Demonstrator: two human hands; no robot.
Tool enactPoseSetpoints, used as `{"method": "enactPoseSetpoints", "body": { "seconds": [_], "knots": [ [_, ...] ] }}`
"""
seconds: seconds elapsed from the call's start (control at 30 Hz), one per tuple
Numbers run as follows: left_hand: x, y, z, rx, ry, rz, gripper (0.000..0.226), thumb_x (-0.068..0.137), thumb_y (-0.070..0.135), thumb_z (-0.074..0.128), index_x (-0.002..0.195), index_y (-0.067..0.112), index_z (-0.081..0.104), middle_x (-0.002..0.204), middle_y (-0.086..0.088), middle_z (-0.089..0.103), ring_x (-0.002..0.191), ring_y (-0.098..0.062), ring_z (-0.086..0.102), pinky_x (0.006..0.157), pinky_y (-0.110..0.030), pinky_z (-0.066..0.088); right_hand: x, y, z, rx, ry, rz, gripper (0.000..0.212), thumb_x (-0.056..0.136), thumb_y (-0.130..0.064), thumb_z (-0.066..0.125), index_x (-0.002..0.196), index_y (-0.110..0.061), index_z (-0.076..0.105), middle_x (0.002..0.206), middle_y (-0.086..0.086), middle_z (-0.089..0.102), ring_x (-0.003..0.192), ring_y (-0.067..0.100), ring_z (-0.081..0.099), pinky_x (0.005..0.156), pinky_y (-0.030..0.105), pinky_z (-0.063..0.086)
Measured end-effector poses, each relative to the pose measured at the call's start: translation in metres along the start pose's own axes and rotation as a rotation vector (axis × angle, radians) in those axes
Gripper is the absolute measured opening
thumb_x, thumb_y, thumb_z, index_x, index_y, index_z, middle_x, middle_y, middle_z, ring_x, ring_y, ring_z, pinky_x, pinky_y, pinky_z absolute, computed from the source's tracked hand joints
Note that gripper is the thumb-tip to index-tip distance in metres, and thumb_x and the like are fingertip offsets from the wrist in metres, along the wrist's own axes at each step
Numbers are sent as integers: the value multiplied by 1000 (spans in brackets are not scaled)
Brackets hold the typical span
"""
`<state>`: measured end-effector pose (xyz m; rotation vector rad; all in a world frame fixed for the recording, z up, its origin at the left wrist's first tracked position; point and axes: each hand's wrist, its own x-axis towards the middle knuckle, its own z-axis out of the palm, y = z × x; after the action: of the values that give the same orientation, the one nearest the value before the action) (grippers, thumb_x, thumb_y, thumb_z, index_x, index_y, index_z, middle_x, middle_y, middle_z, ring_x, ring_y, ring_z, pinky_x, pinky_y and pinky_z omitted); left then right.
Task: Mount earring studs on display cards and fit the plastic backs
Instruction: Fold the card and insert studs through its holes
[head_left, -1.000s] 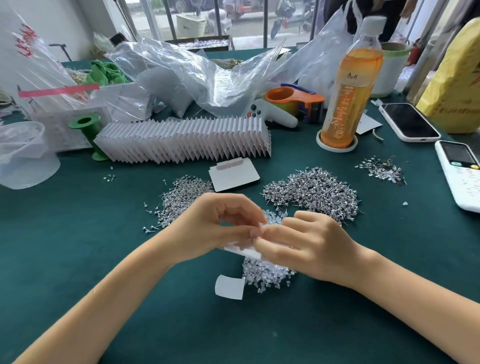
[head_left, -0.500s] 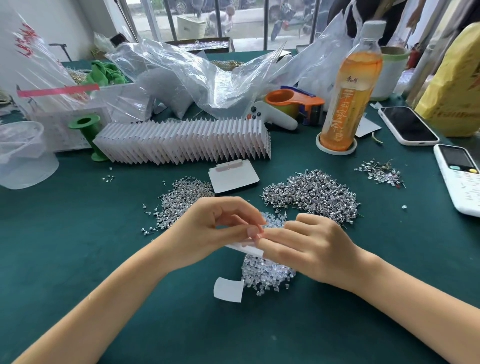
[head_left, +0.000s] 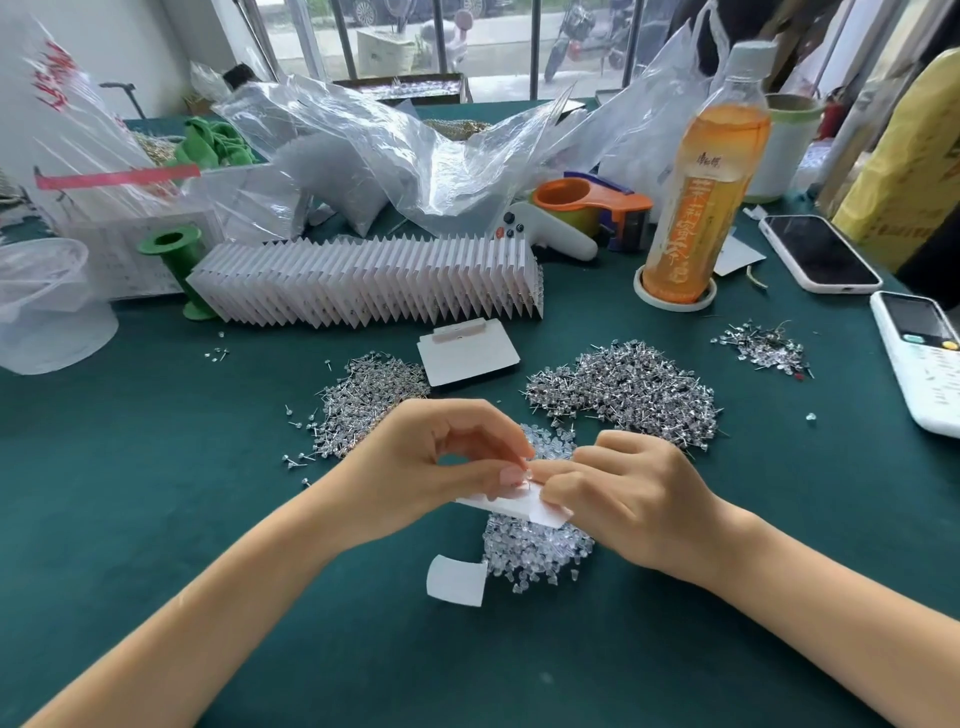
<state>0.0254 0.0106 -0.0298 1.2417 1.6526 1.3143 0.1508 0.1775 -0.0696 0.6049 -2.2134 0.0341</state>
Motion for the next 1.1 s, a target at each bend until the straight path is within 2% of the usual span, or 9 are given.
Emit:
{"method": "enactPoseSetpoints", "body": {
  "seconds": [0.23, 0.43, 0.6, 0.77, 0.87, 1.1],
  "knots": [
    [1, 2, 2, 20, 28, -2, 13, 79, 9, 71, 92, 9, 69, 82, -5, 71, 73, -15, 67, 68, -20, 52, 0, 0, 1, -14, -8, -19, 18, 97, -4, 42, 82, -14, 40, 79, -1, 72, 48, 17, 43, 49, 24, 34],
    [1, 3, 3, 56, 32, -6, 12, 80, 5, 72, 90, 11, 70, 78, -4, 70, 68, -14, 62, 65, -21, 50, 2, -1, 0, -34, -37, -28, 17, 99, -9, 41, 84, -15, 40, 72, 0, 71, 46, 17, 44, 46, 25, 37],
    [3, 2, 5, 56, 47, -26, 14, 80, 2, 72, 88, 14, 69, 78, -5, 71, 70, -21, 64, 65, -24, 54, 3, -2, -2, -52, -42, -50, 15, 100, -11, 42, 85, -14, 42, 71, -1, 70, 46, 16, 46, 45, 24, 38],
    [4, 2, 6, 56, 52, -16, 14, 79, 2, 72, 89, 12, 69, 75, -1, 70, 68, -14, 64, 61, -17, 49, 2, -1, -1, -58, -27, -48, 13, 99, -10, 43, 86, -13, 43, 75, -1, 72, 47, 17, 48, 47, 25, 36],
    [3, 1, 6, 60, 56, -9, 14, 79, 4, 73, 89, 12, 69, 75, 0, 70, 67, -16, 64, 61, -18, 49, 1, -2, 0, -69, -28, -46, 13, 97, -9, 46, 85, -13, 43, 77, -1, 72, 47, 17, 47, 48, 24, 34],
    [4, -1, 7, 143, 55, 63, 11, 80, 2, 72, 88, 7, 68, 75, 0, 69, 66, -11, 63, 63, -15, 47, 1, -2, -1, -84, -31, -40, 15, 97, -9, 47, 84, -15, 41, 73, -2, 71, 47, 17, 46, 48, 24, 33]
  ]
}}
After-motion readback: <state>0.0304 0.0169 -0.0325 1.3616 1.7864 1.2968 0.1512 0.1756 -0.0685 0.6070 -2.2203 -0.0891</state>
